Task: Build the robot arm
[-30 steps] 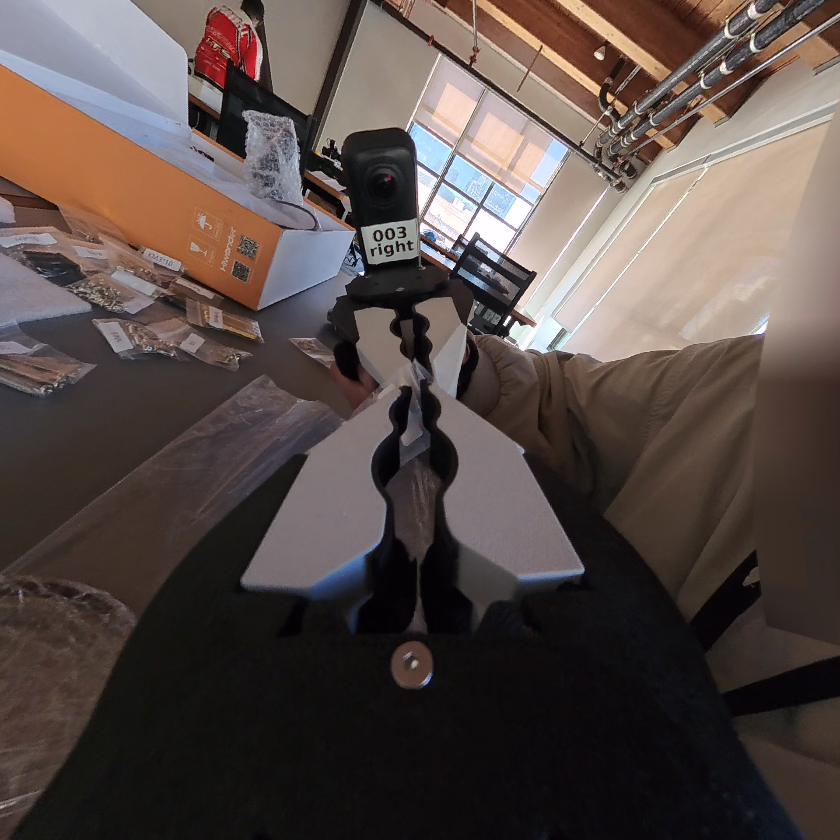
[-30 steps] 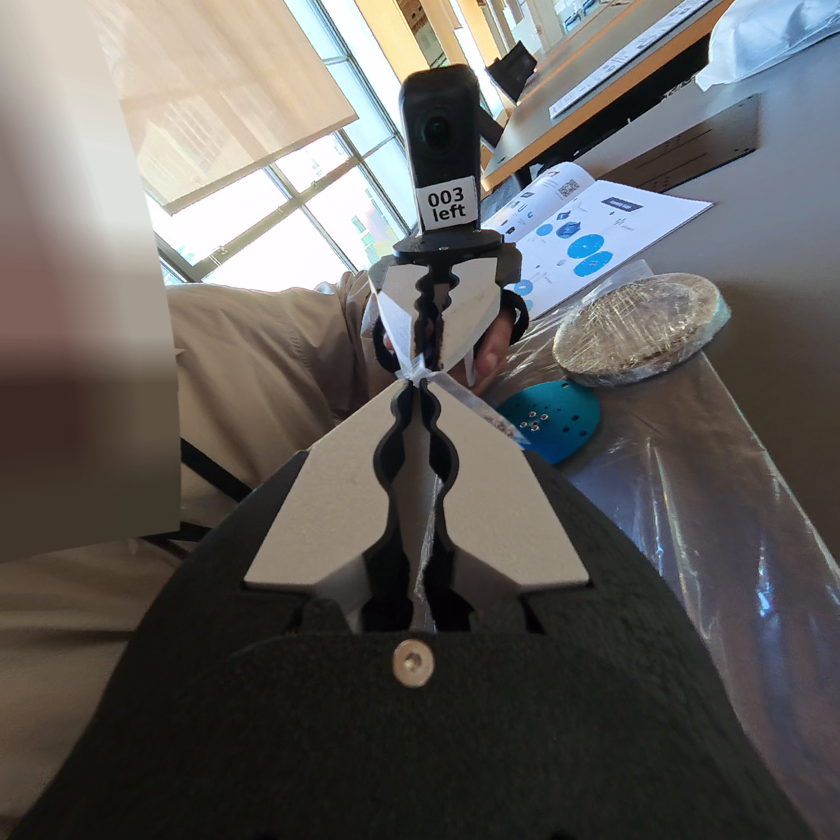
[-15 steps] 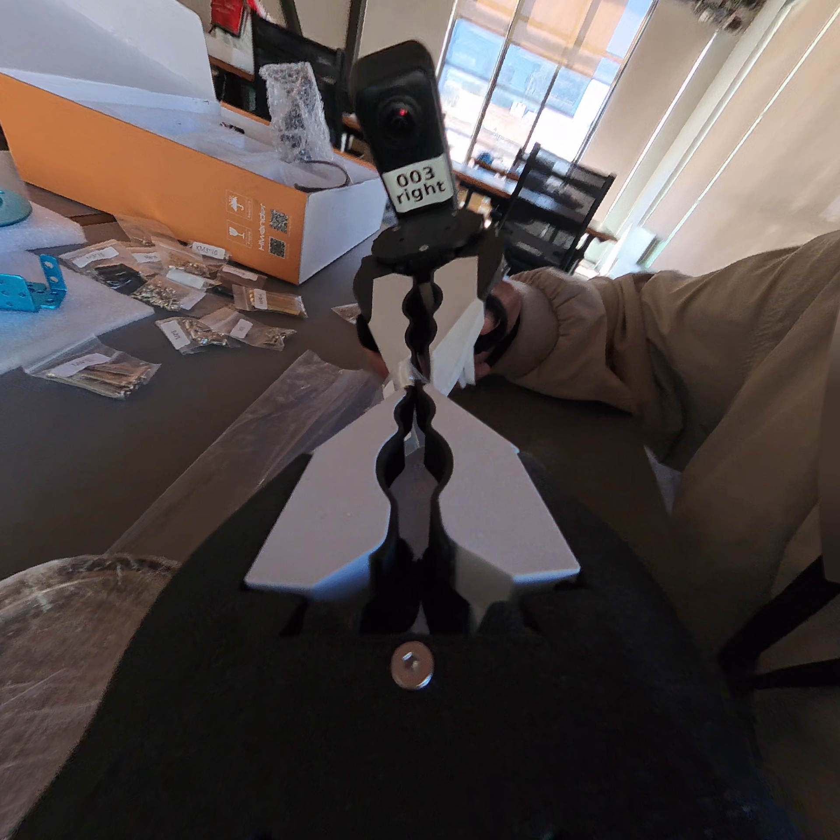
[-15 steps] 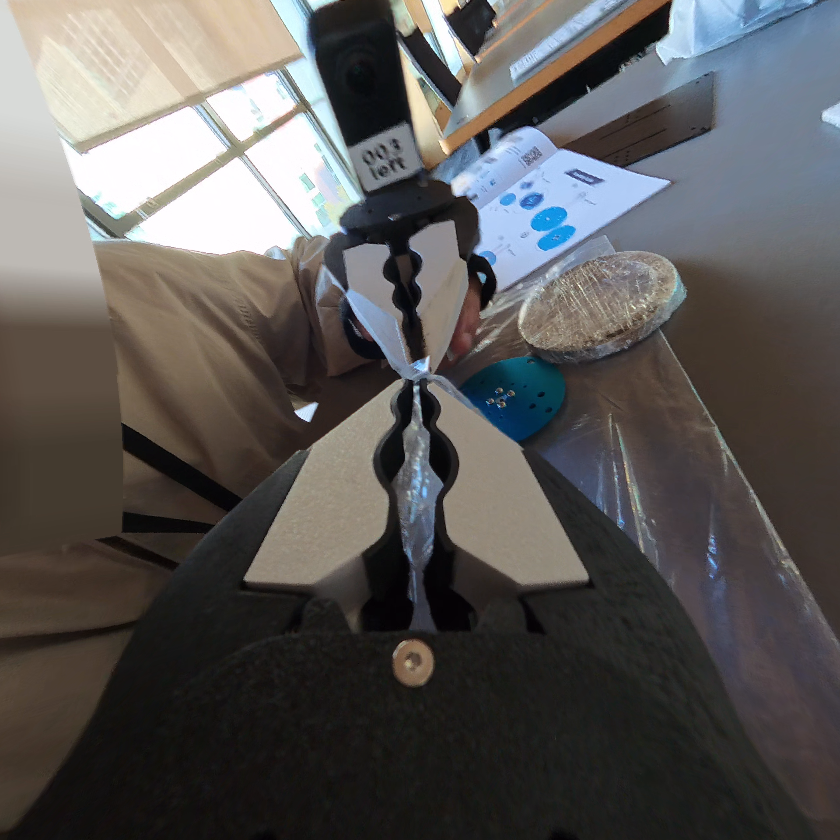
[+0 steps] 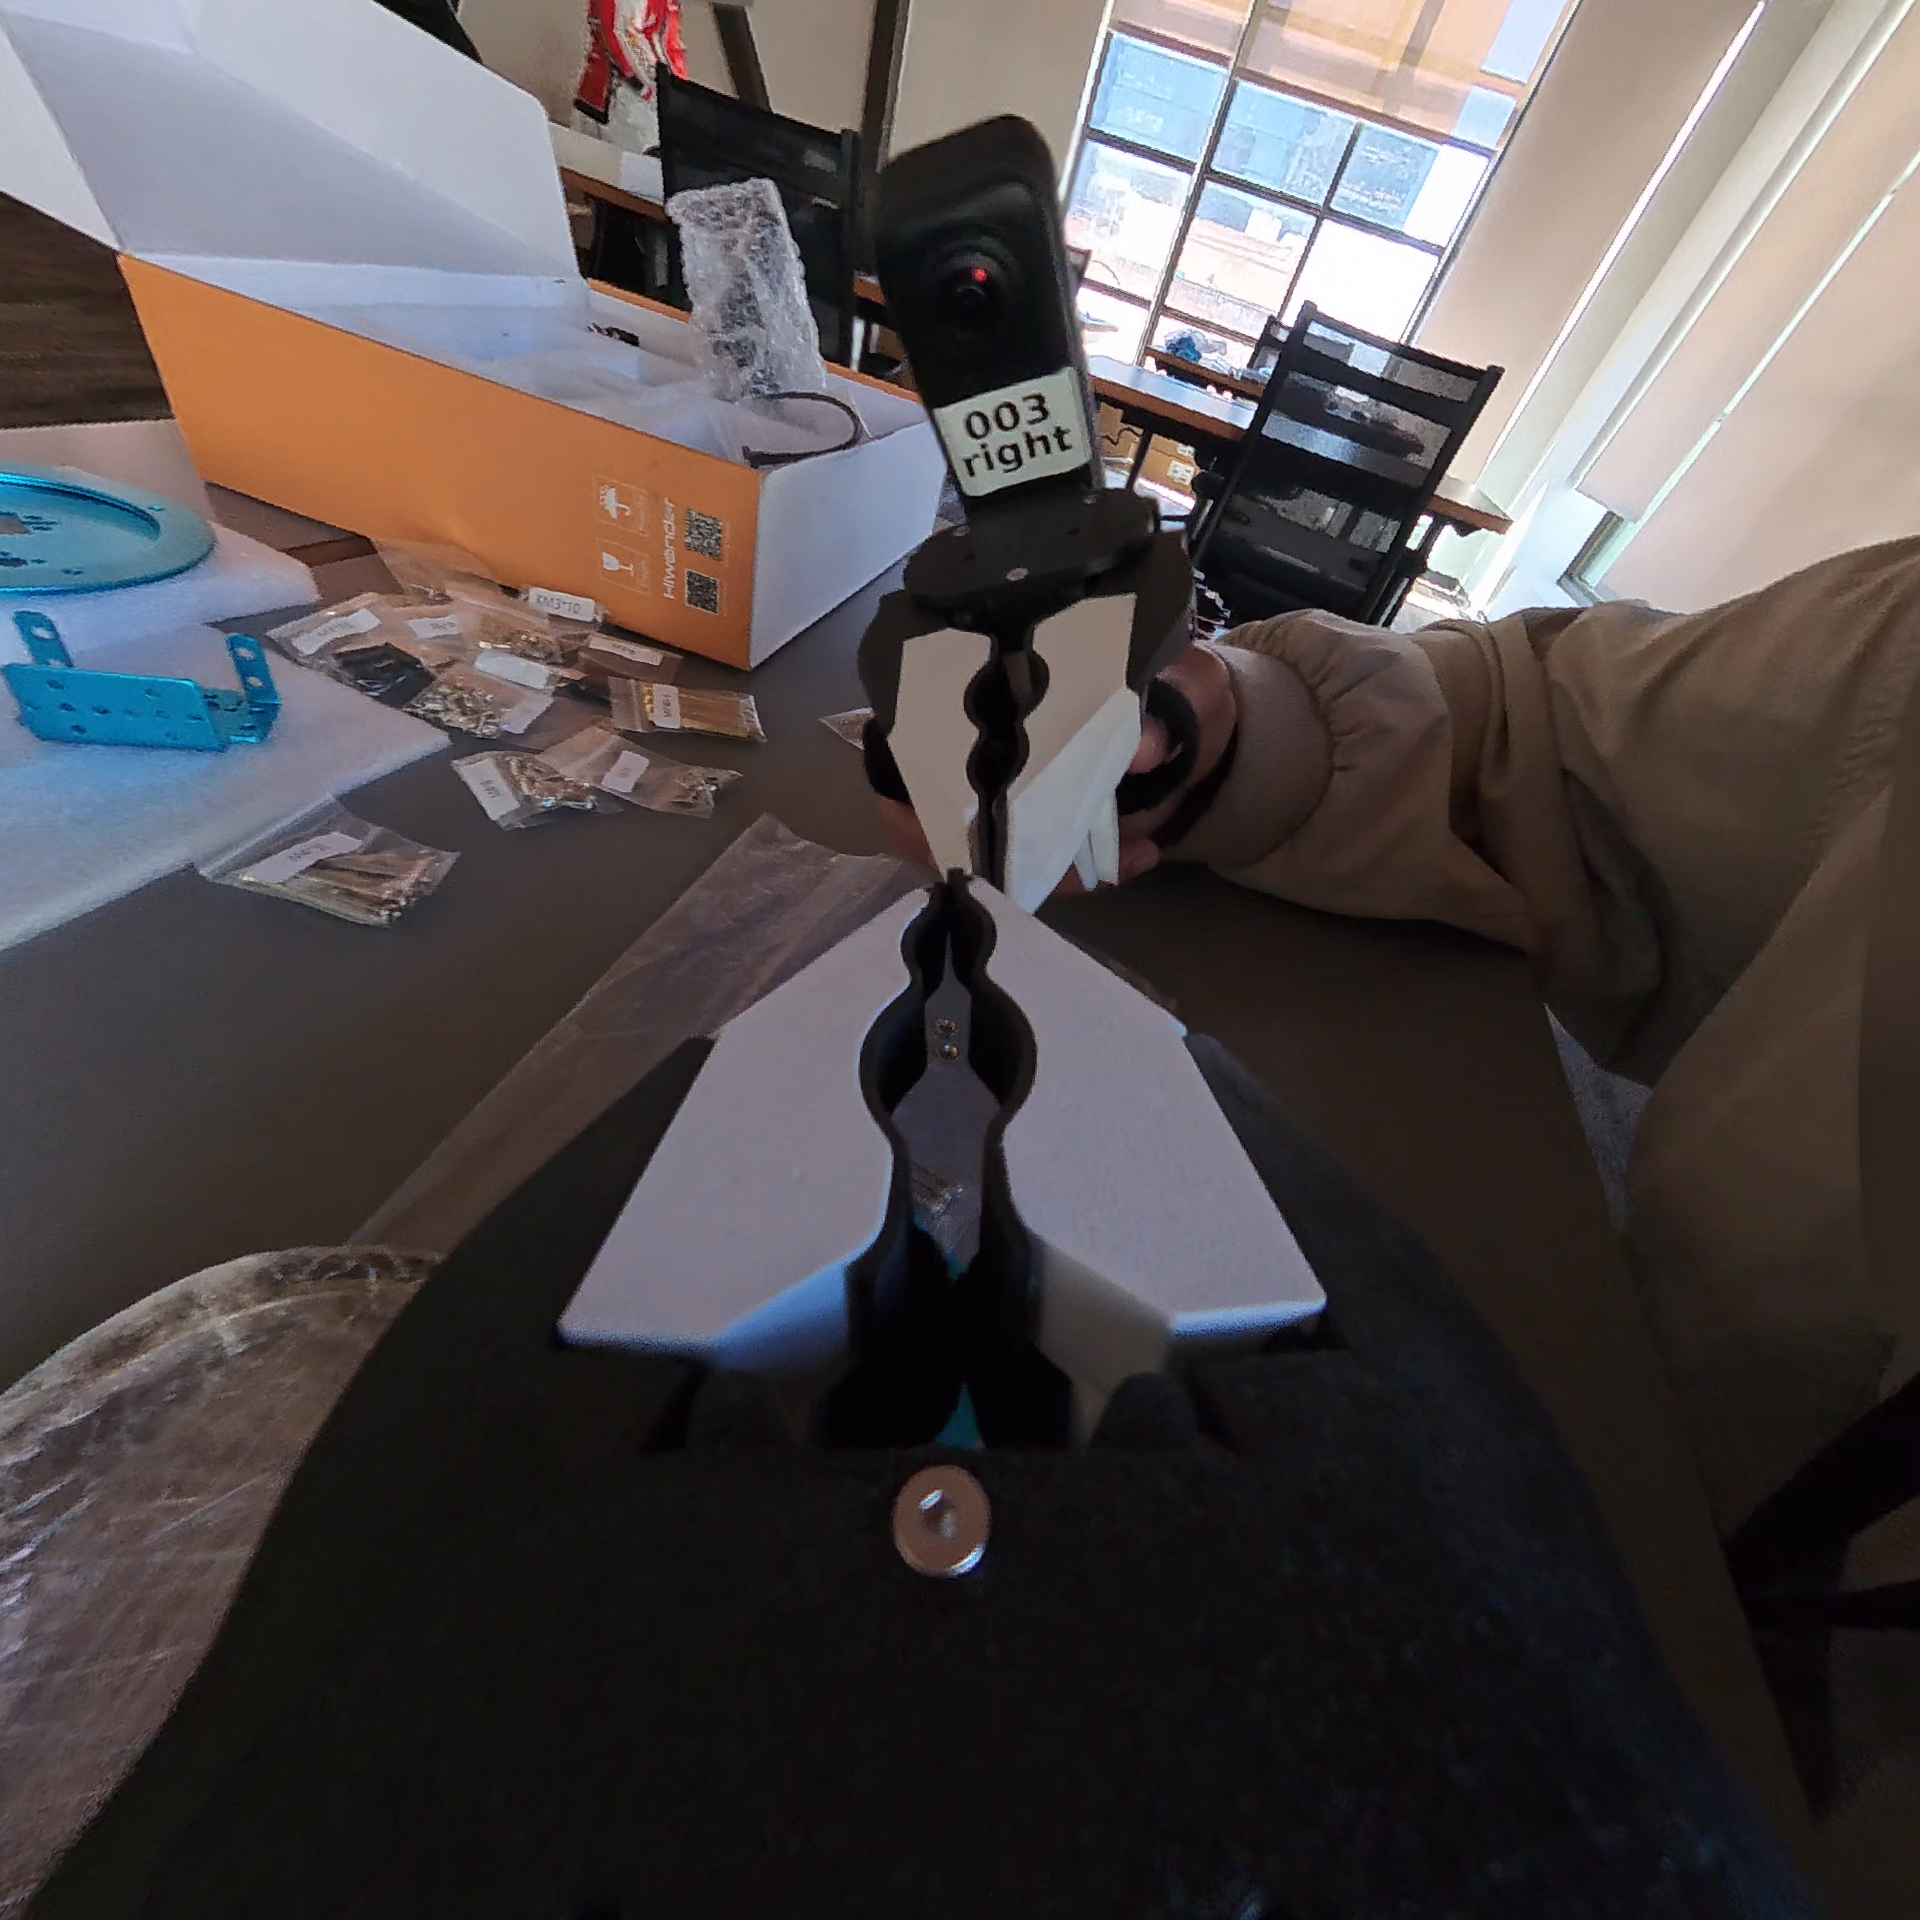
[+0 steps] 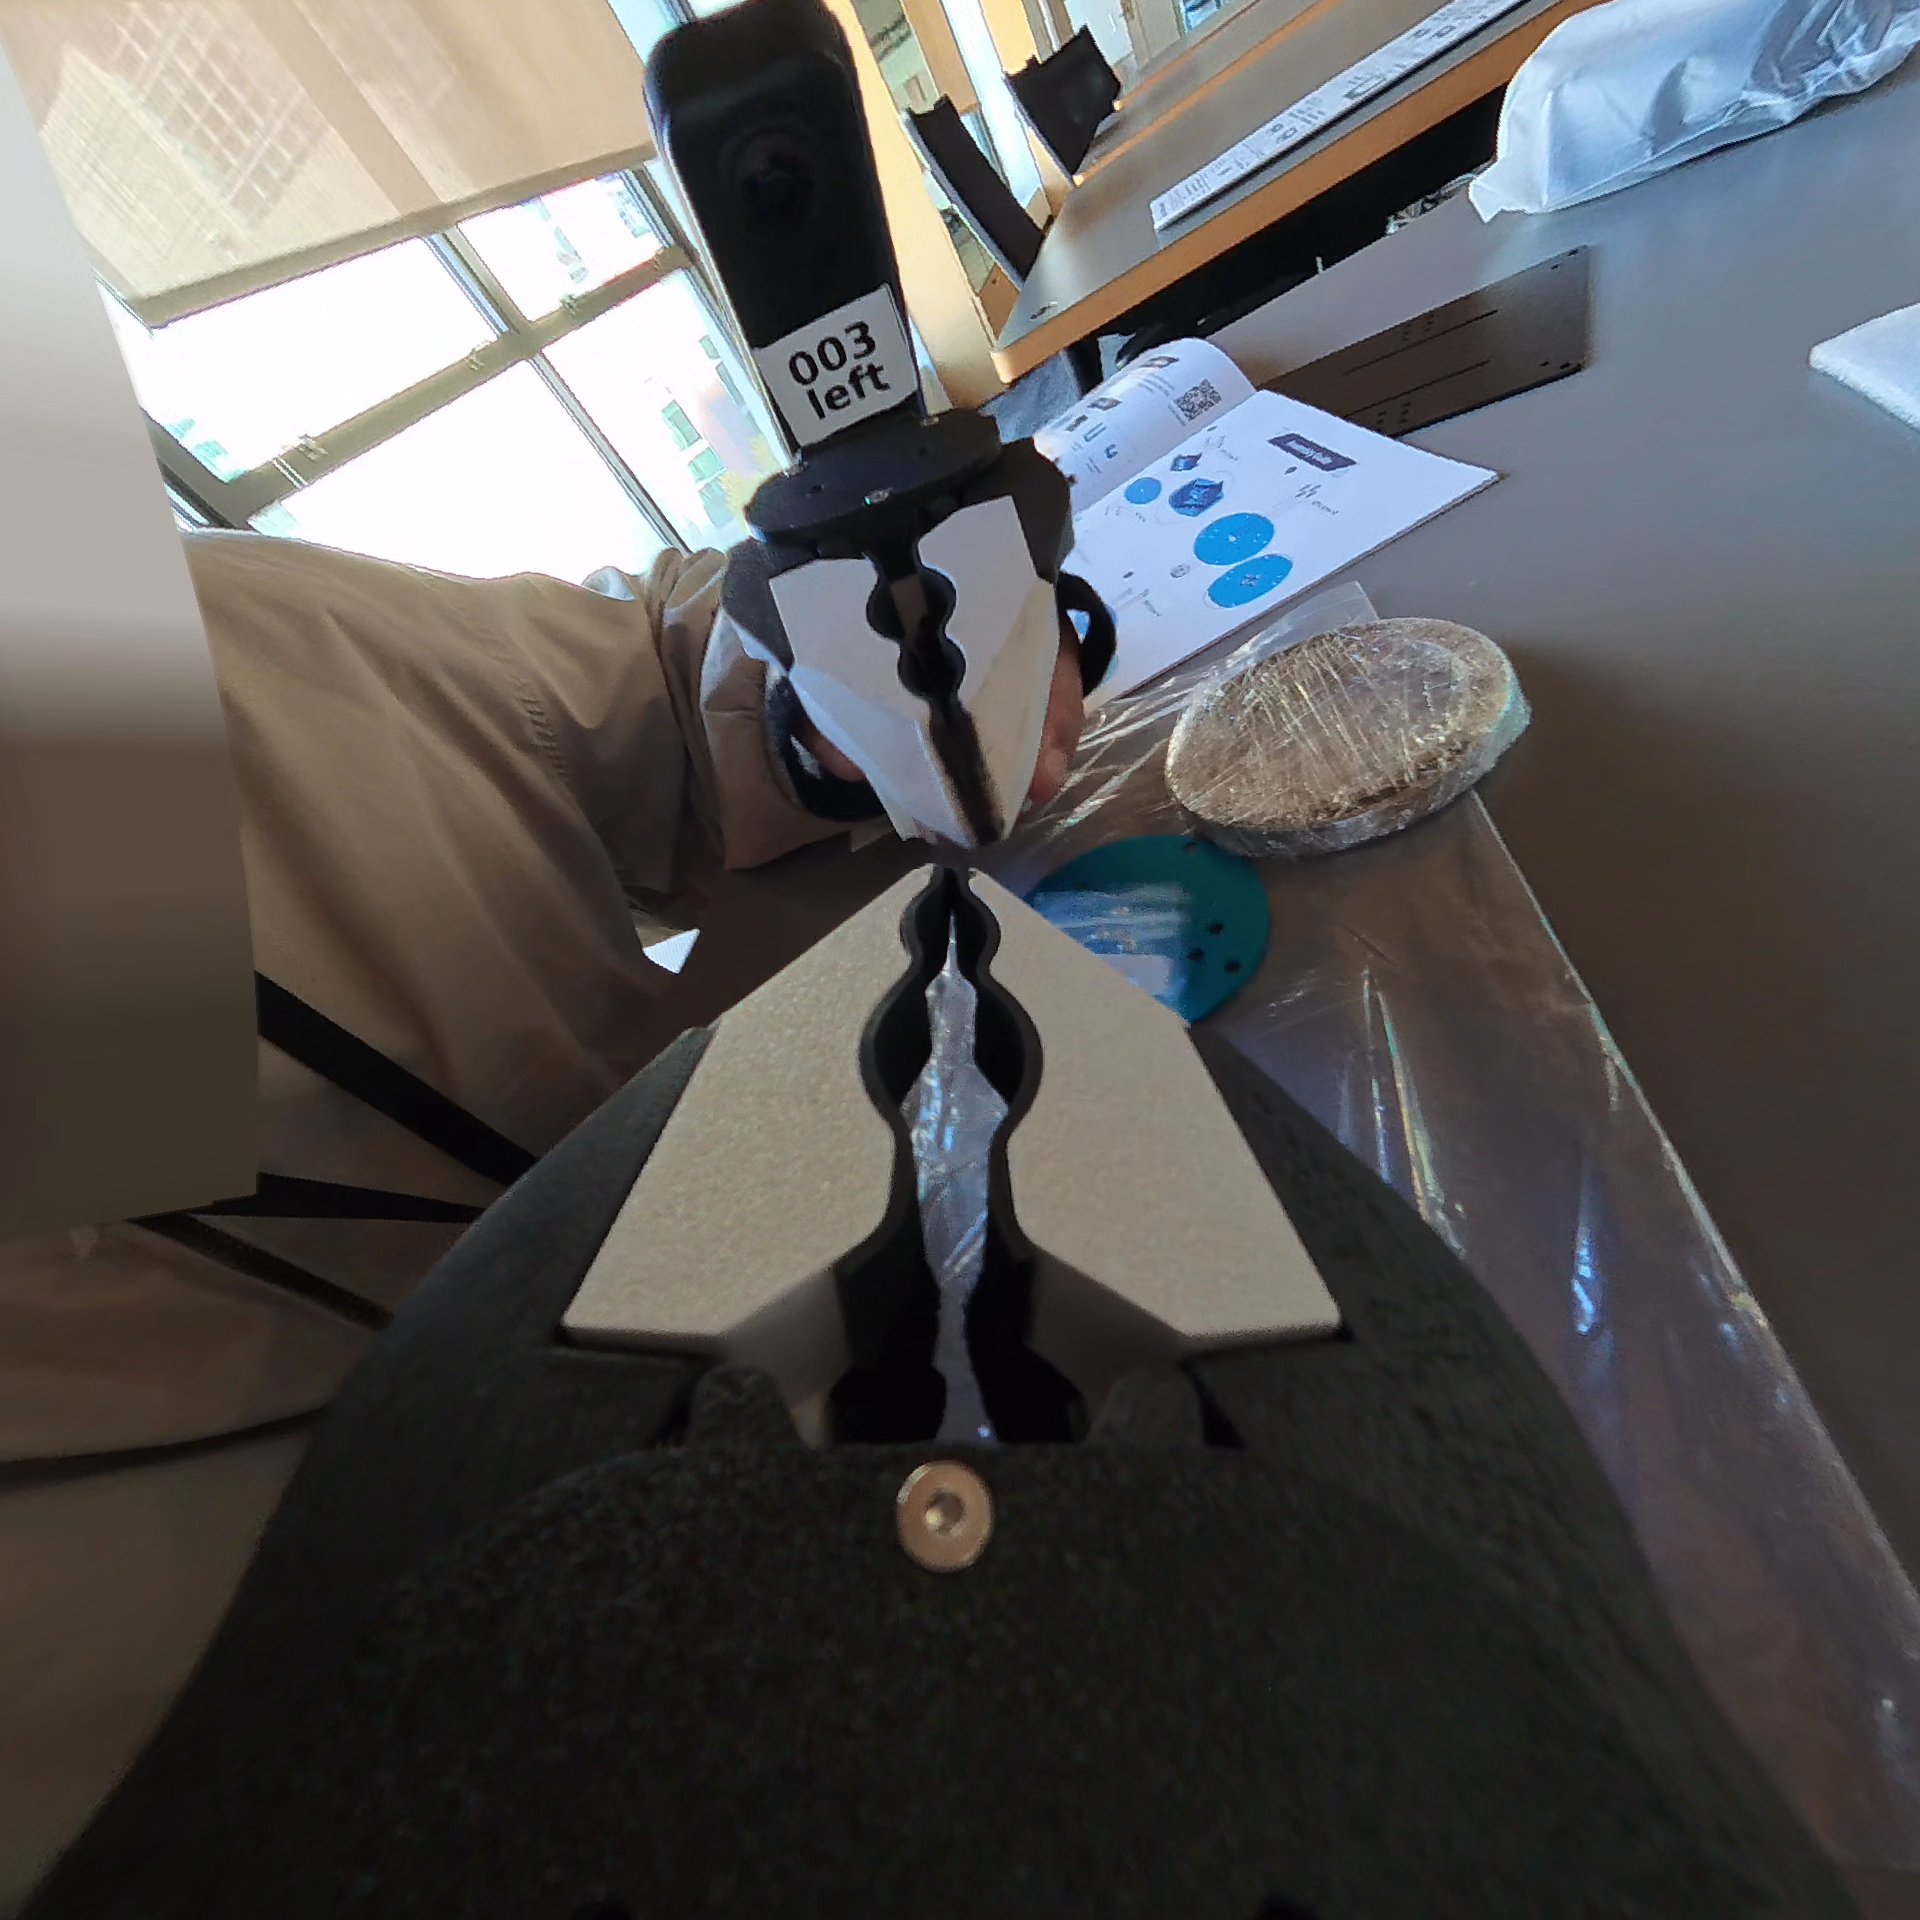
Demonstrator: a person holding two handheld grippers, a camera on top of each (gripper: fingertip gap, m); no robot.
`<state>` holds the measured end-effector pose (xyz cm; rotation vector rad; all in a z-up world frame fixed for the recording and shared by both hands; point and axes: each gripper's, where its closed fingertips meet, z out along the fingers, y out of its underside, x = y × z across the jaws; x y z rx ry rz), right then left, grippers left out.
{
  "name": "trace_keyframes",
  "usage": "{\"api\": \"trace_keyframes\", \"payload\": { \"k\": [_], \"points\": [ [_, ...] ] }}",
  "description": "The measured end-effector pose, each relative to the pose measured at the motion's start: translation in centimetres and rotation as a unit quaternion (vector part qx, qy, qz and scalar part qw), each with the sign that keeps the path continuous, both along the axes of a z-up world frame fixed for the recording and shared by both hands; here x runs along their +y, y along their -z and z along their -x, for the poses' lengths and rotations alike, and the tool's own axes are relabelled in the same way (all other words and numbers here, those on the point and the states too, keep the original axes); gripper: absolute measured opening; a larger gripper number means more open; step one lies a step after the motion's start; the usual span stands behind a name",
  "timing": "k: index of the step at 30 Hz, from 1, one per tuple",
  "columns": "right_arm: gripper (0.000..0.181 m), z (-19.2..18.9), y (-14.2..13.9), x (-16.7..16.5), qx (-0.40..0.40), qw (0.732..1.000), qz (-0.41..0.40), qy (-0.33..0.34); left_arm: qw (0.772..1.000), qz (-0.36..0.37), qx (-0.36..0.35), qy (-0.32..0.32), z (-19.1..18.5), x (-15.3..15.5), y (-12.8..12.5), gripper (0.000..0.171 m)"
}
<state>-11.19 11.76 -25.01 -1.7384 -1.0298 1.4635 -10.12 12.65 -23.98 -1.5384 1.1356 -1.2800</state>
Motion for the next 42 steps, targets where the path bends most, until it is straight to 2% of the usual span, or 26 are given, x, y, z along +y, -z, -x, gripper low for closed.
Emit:
{"api": "trace_keyframes", "payload": {
  "k": [3,5,9,11,12,15,18,20,23,28,34,37,42],
  "points": [
    [0.000,-0.2,0.7,0.7,-0.022,1.000,-0.006,0.017,0.999,0.011,-0.014,-0.033,0.8,1.9,-0.8,0.000],
    [0.001,-0.2,1.3,1.2,-0.048,0.998,-0.017,0.034,0.996,0.027,0.006,-0.079,1.5,4.2,0.1,0.000],
    [0.039,1.5,3.1,0.6,-0.136,0.985,-0.095,0.050,0.987,0.049,0.056,-0.145,2.7,7.8,2.4,0.001],
    [0.059,2.7,4.1,0.7,-0.184,0.966,-0.164,0.074,0.983,0.069,0.054,-0.160,3.2,8.7,2.6,0.002],
    [0.062,3.1,4.5,1.1,-0.207,0.955,-0.190,0.092,0.982,0.084,0.051,-0.163,3.3,8.9,2.7,0.002],
    [0.062,3.2,5.4,2.4,-0.273,0.930,-0.215,0.122,0.977,0.131,0.039,-0.163,3.5,9.0,2.6,0.003],
    [0.054,3.9,6.1,1.9,-0.291,0.933,-0.187,0.099,0.974,0.166,0.034,-0.147,3.3,8.4,2.7,0.003],
    [0.050,4.0,6.7,1.8,-0.305,0.929,-0.183,0.097,0.975,0.165,0.046,-0.140,3.1,8.0,3.0,0.003],
    [0.043,3.7,7.6,2.3,-0.338,0.910,-0.214,0.111,0.977,0.153,0.065,-0.134,3.0,7.7,3.3,0.004],
    [0.041,3.4,7.6,2.5,-0.337,0.907,-0.226,0.115,0.976,0.171,0.060,-0.119,3.0,7.3,3.1,0.008],
    [0.040,2.4,4.9,2.1,-0.266,0.909,-0.300,0.115,0.975,0.198,0.047,-0.085,2.7,6.7,2.9,0.012],
    [0.040,1.7,3.2,1.7,-0.202,0.901,-0.362,0.127,0.971,0.238,0.020,-0.021,2.0,5.0,1.8,0.013],
    [0.040,1.1,1.6,1.4,-0.162,0.886,-0.412,0.141,0.949,0.311,-0.018,0.057,1.4,2.7,0.7,0.012]
  ]
}}
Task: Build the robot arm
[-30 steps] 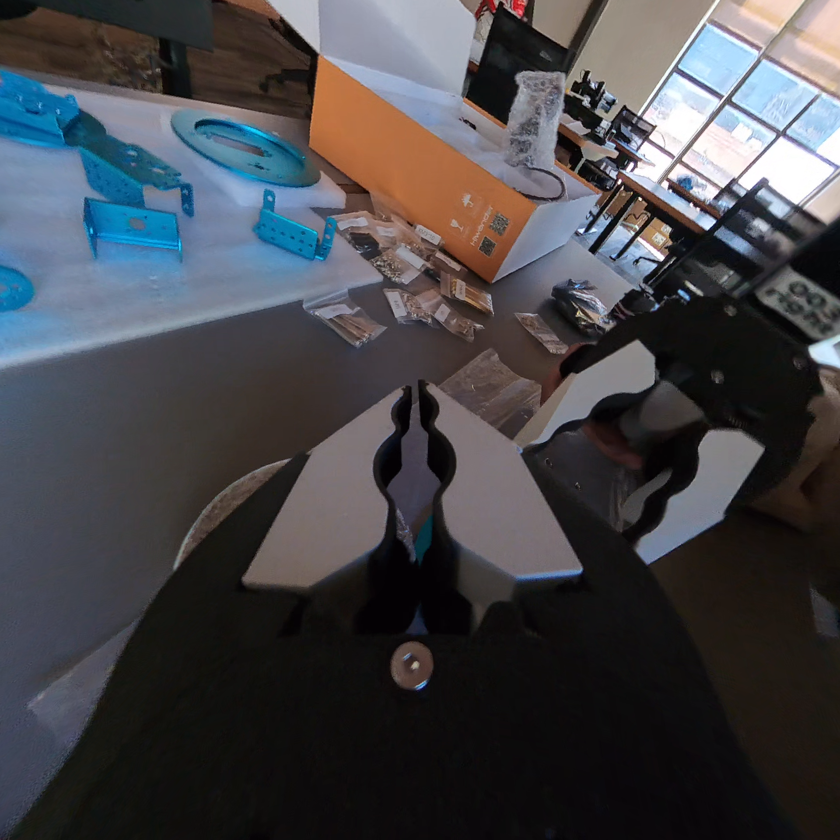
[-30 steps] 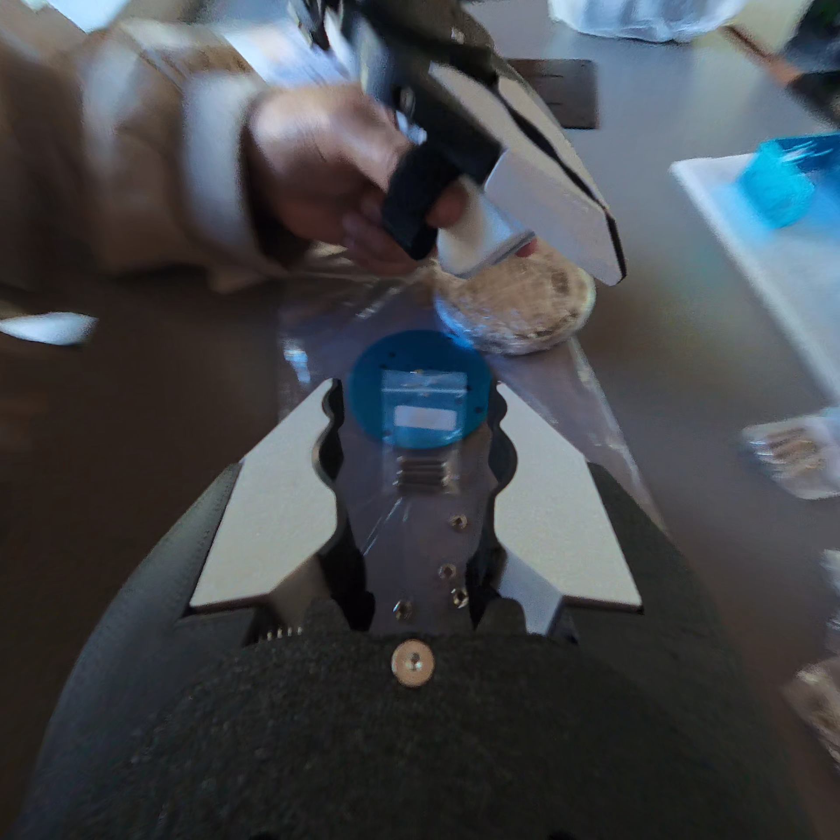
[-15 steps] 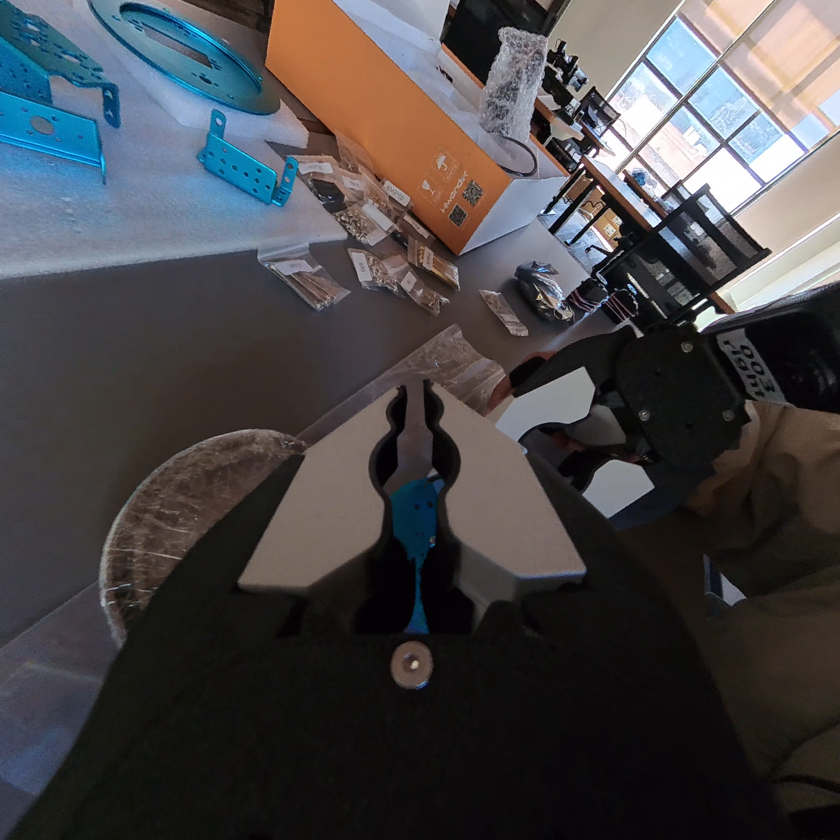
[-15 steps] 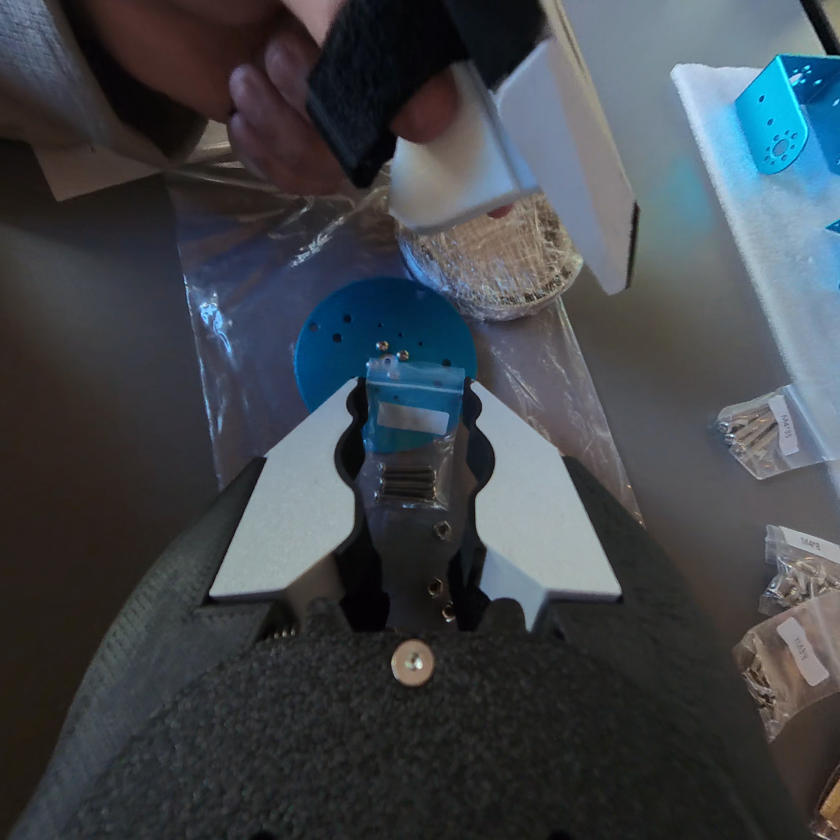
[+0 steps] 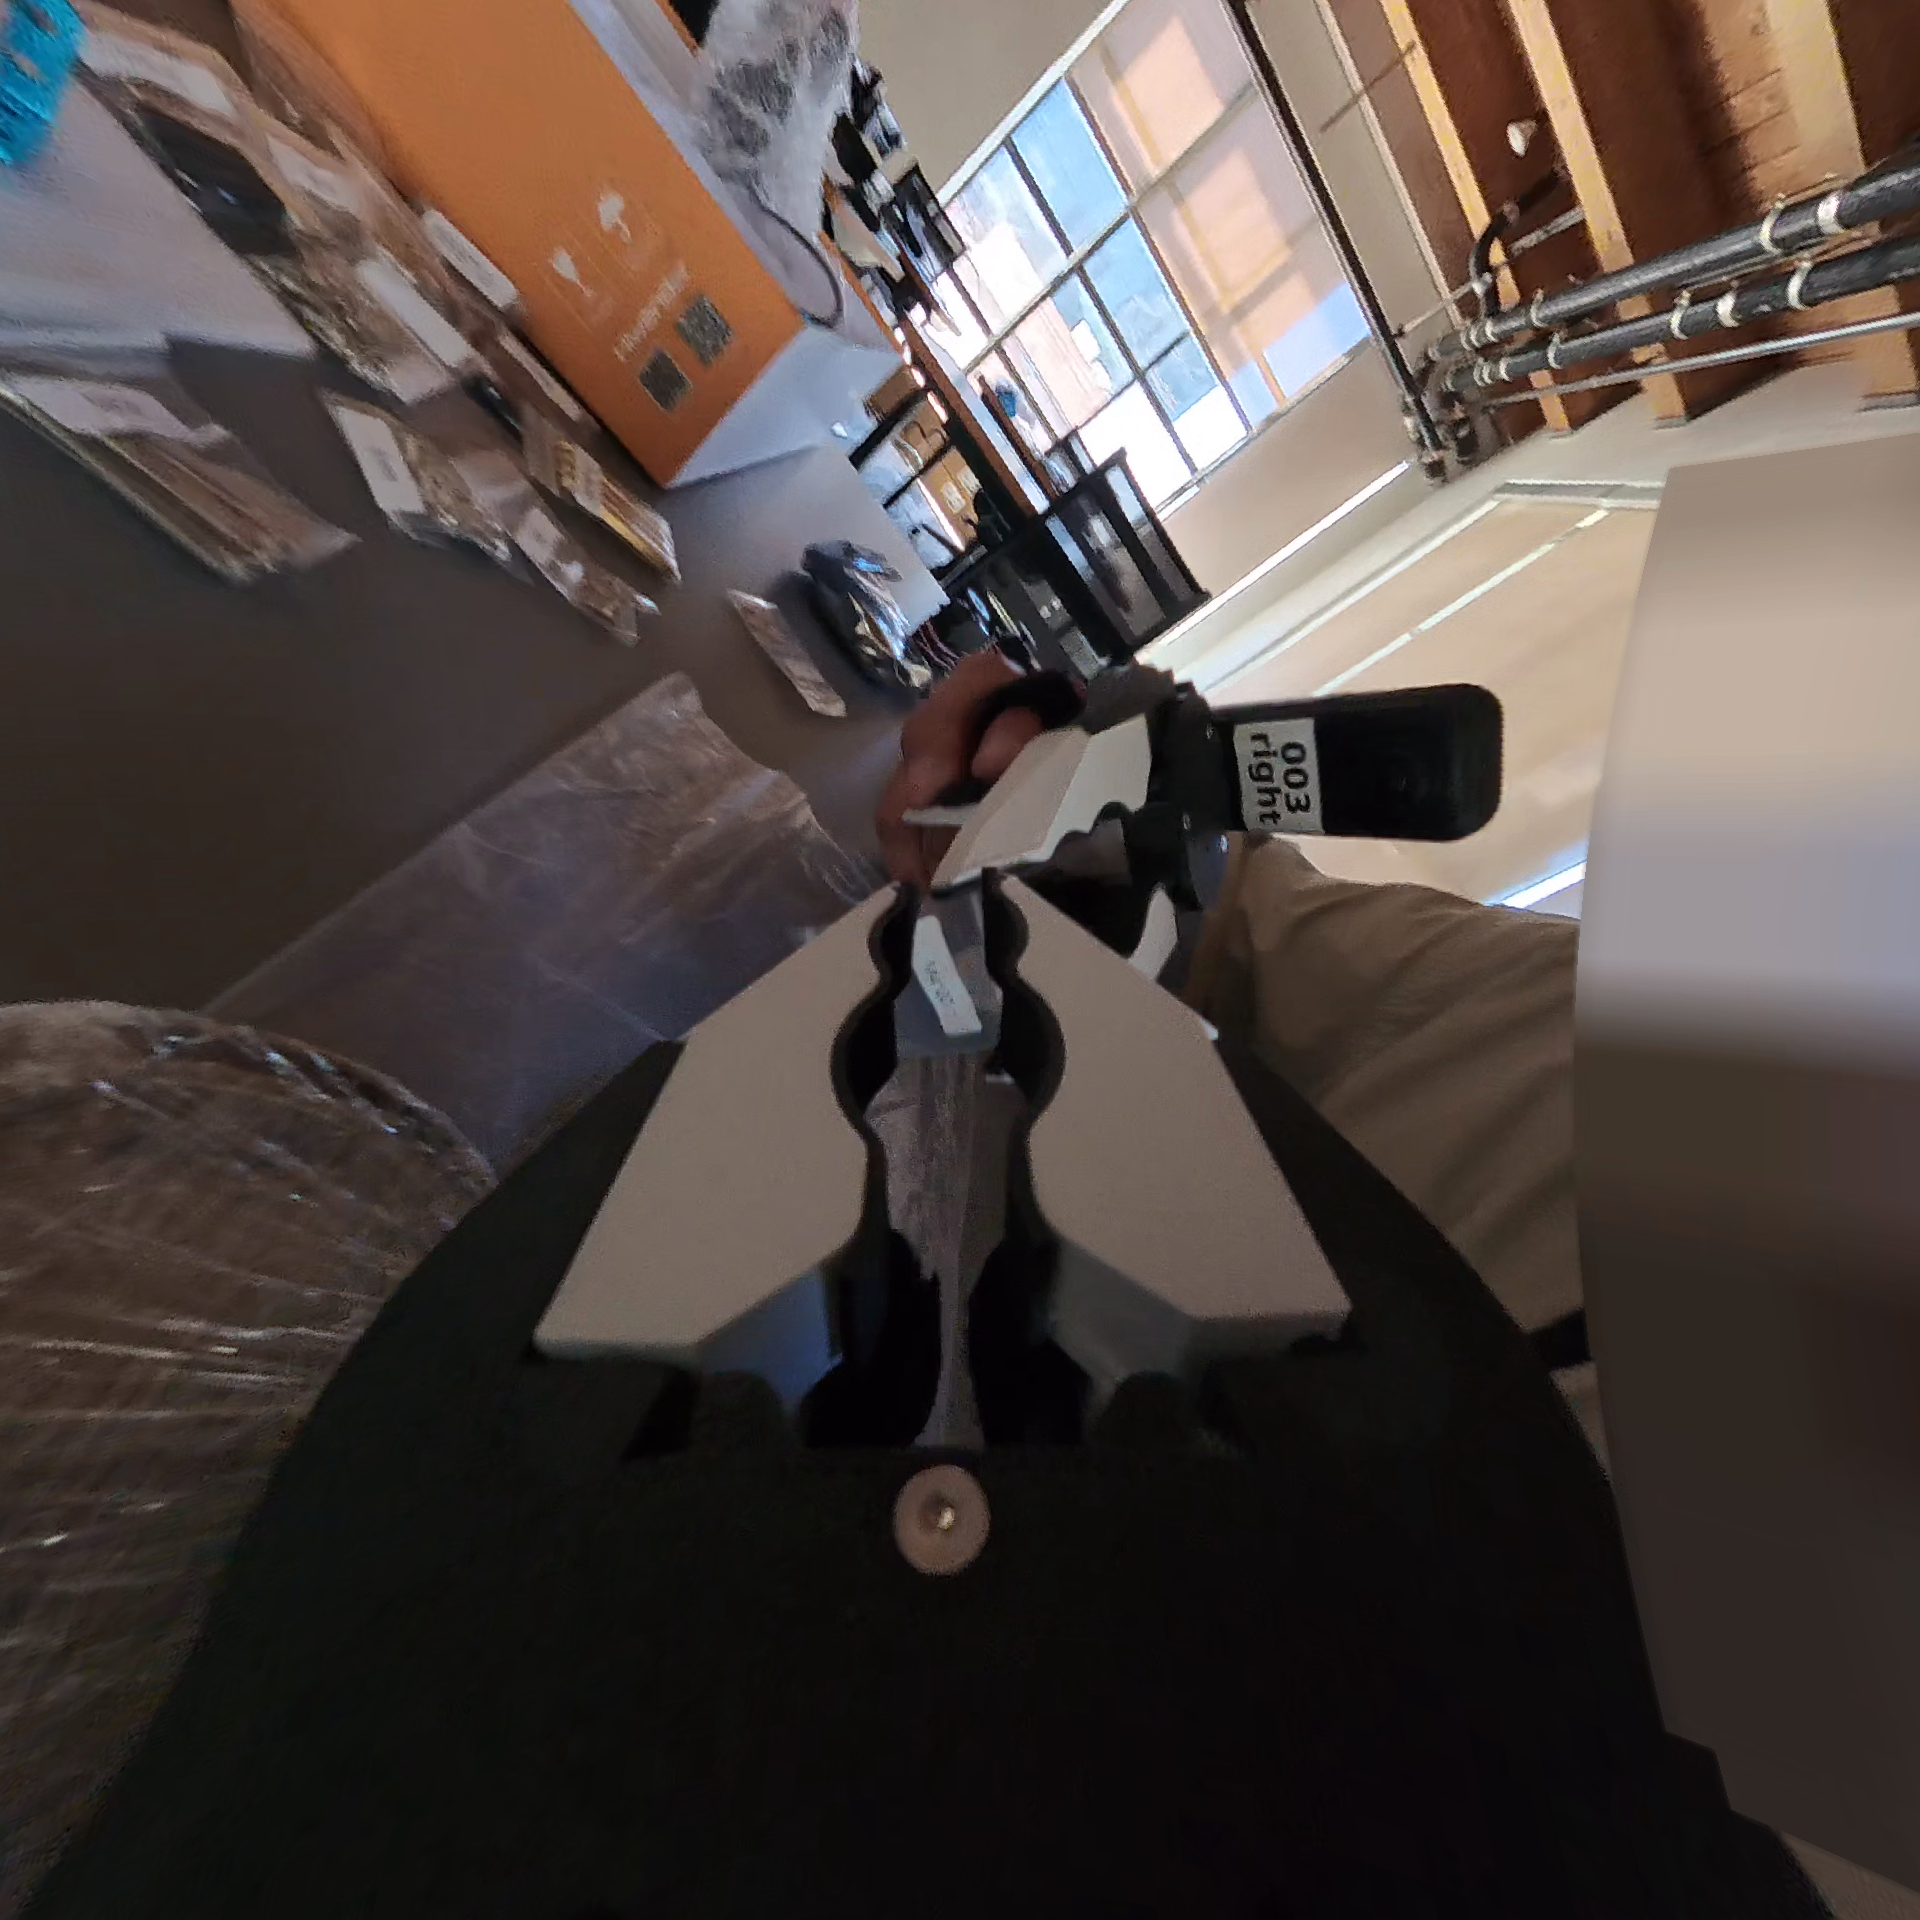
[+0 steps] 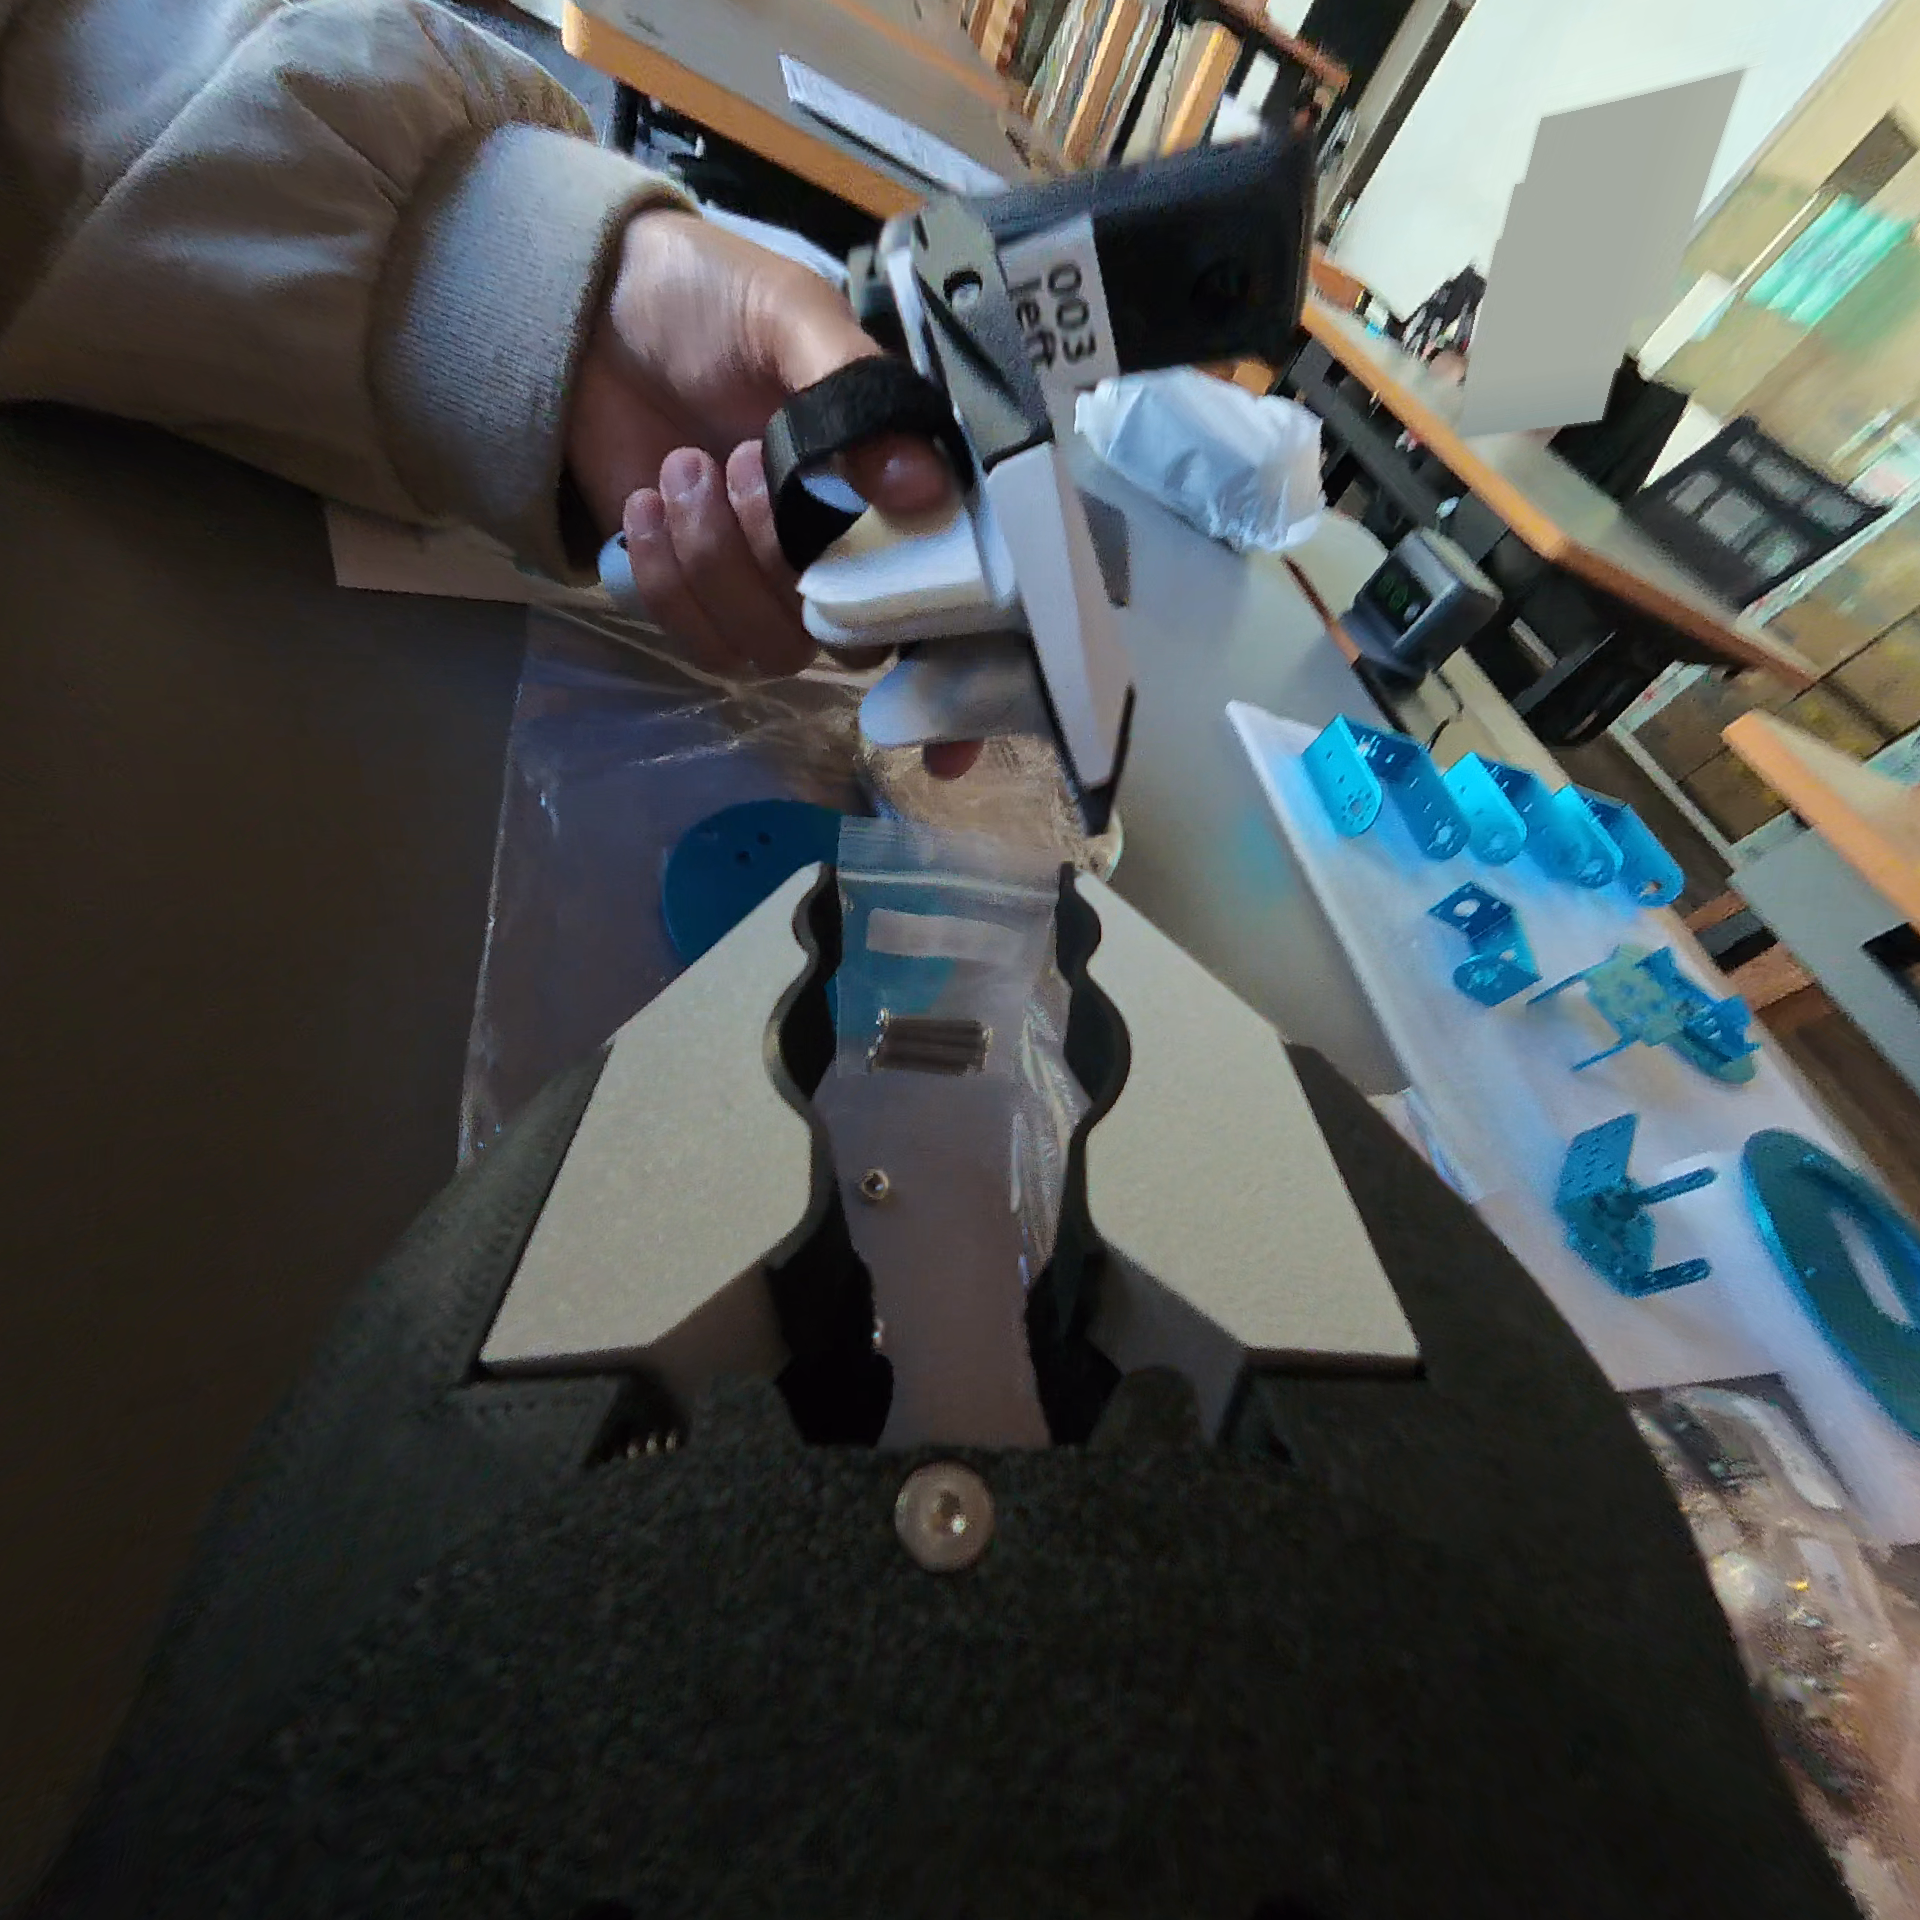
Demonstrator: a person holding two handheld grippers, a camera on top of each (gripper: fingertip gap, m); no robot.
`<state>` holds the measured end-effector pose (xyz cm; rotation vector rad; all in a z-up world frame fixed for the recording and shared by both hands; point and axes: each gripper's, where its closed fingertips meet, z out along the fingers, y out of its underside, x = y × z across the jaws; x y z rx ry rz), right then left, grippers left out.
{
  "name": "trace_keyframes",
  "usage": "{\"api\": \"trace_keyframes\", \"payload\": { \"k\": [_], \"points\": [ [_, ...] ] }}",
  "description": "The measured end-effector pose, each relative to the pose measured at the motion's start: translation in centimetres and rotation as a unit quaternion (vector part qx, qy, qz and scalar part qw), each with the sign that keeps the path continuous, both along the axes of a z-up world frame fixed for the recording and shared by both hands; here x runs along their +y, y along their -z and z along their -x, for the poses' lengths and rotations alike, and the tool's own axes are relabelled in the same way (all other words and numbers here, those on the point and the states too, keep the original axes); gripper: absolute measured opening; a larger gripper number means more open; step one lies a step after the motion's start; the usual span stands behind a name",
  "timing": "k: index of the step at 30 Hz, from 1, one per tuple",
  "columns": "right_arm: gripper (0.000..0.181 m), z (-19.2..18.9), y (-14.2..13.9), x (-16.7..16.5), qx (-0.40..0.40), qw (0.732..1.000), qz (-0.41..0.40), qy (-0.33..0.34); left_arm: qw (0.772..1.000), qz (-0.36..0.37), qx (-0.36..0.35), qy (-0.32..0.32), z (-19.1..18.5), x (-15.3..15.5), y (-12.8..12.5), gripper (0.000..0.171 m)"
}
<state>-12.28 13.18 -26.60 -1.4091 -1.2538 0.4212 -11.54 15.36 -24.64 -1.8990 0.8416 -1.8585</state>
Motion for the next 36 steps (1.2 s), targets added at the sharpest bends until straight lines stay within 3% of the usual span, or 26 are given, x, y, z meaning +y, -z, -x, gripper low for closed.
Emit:
{"api": "trace_keyframes", "payload": {
  "k": [9,18,36],
  "points": [
    [0.040,-0.3,-1.6,-0.4,0.030,0.996,-0.081,-0.027,0.997,0.038,-0.033,0.053,-0.4,-1.8,-0.4,0.011],
    [0.040,-0.6,-1.0,0.4,0.014,0.997,-0.078,-0.006,0.998,-0.033,-0.005,0.051,-0.7,-2.3,0.2,0.011],
    [0.040,-0.5,-0.4,0.7,-0.001,0.997,-0.072,0.001,0.998,-0.046,0.004,0.035,-0.8,-1.8,0.6,0.011]
  ]
}}
